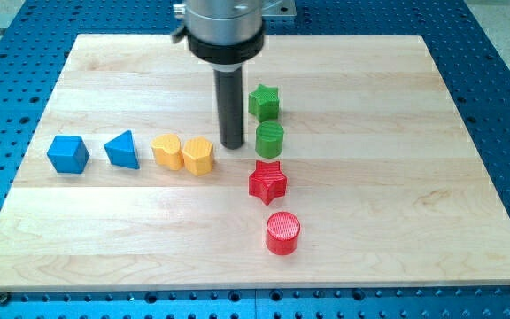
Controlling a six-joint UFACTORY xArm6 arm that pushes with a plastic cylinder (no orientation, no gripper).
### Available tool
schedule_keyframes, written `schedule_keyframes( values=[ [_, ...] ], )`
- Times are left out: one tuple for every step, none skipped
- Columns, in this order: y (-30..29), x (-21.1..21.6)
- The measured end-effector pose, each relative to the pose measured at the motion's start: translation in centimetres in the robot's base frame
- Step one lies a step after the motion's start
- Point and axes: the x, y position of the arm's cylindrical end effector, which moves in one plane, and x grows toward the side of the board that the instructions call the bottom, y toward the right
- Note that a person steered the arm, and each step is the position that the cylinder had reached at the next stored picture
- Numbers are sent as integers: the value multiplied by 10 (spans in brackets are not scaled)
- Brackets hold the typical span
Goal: Adjust the green circle red star vertical to each other
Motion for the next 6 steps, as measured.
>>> schedule_keyframes(
  values=[
    [21, 0],
    [17, 15],
    [20, 39],
    [29, 52],
    [51, 53],
    [79, 46]
  ],
)
